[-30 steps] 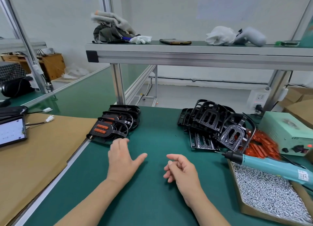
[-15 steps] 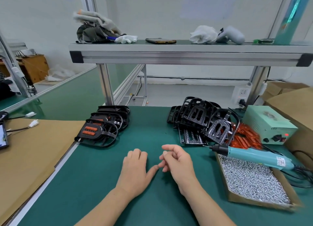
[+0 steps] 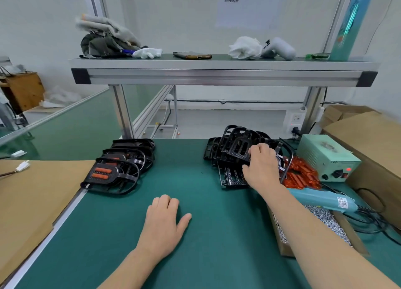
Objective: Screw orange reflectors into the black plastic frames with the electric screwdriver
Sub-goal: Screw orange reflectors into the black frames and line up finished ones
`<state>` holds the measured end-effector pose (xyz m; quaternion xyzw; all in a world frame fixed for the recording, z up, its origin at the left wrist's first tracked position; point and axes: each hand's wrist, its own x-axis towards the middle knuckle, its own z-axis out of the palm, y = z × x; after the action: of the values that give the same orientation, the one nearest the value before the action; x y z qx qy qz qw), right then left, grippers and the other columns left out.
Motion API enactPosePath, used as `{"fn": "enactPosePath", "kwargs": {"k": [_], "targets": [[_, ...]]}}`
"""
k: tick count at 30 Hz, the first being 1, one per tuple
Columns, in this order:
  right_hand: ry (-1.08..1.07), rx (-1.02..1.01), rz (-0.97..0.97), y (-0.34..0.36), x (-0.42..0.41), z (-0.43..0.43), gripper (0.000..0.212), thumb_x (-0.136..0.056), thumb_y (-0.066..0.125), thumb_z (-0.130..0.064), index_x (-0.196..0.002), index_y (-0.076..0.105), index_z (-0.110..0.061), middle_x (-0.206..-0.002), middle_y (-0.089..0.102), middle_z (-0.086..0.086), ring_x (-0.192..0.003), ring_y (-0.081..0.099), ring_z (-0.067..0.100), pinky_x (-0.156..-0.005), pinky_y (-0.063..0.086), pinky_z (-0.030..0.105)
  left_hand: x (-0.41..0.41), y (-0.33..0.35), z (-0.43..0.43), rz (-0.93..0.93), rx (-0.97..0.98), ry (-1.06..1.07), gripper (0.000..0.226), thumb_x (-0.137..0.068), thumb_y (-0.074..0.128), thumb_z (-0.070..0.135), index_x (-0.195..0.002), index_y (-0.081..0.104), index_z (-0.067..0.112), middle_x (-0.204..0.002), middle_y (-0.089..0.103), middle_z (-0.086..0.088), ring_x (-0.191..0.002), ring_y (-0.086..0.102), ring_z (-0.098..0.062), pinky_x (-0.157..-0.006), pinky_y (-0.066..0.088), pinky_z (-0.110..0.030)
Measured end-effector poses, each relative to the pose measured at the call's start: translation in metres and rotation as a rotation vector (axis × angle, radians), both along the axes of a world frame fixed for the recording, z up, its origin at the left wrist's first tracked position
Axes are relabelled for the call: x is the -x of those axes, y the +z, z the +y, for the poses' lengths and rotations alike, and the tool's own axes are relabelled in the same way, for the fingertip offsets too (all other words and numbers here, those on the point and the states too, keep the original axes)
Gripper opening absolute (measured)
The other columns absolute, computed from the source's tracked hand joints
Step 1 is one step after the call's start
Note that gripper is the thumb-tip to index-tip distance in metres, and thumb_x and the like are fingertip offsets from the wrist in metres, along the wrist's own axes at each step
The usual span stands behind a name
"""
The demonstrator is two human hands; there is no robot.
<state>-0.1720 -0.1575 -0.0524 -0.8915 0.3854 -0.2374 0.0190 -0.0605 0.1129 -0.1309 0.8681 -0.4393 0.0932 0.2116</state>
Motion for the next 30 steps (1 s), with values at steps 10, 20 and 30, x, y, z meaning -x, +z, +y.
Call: {"fn": "enactPosePath", "kwargs": {"k": [10, 20, 30], "targets": [[0.059, -0.020, 0.024, -0.005, 0.006, -0.008, 0.017, -0.095, 0.058, -0.010, -0.112, 0.059, -0.008, -0.126, 0.047, 0.007, -0.114, 0.043, 0.026, -0.092, 0.048, 0.040, -0.002, 0.000, -0.001, 0.006, -0.010, -0.006, 0.036, -0.095, 0.054, 0.052, -0.097, 0.058, 0.016, -0.096, 0.045, 0.004, -0.091, 0.042, -0.020, -0.087, 0.040, -0.034], [0.253, 0.105, -0.212, 0.000, 0.017, 0.012, 0.009, -0.089, 0.067, 0.001, -0.090, 0.058, 0.001, -0.098, 0.054, 0.017, -0.093, 0.049, 0.032, -0.083, 0.046, 0.041, -0.001, 0.001, 0.000, -0.034, -0.007, -0.016, 0.058, -0.090, 0.027, 0.062, -0.095, 0.060, 0.014, -0.092, 0.048, 0.003, -0.087, 0.044, -0.021, -0.083, 0.044, -0.037], [0.441, 0.312, -0.235, 0.034, 0.024, 0.088, 0.020, -0.076, 0.079, 0.000, -0.080, 0.059, -0.005, -0.083, 0.059, 0.011, -0.072, 0.057, 0.030, -0.060, 0.052, 0.039, 0.004, -0.001, 0.001, -0.259, 0.417, -0.098, 0.062, -0.091, 0.054, 0.040, -0.138, 0.040, 0.003, -0.137, 0.047, -0.017, -0.124, 0.046, -0.034, -0.107, 0.035, -0.046]]}}
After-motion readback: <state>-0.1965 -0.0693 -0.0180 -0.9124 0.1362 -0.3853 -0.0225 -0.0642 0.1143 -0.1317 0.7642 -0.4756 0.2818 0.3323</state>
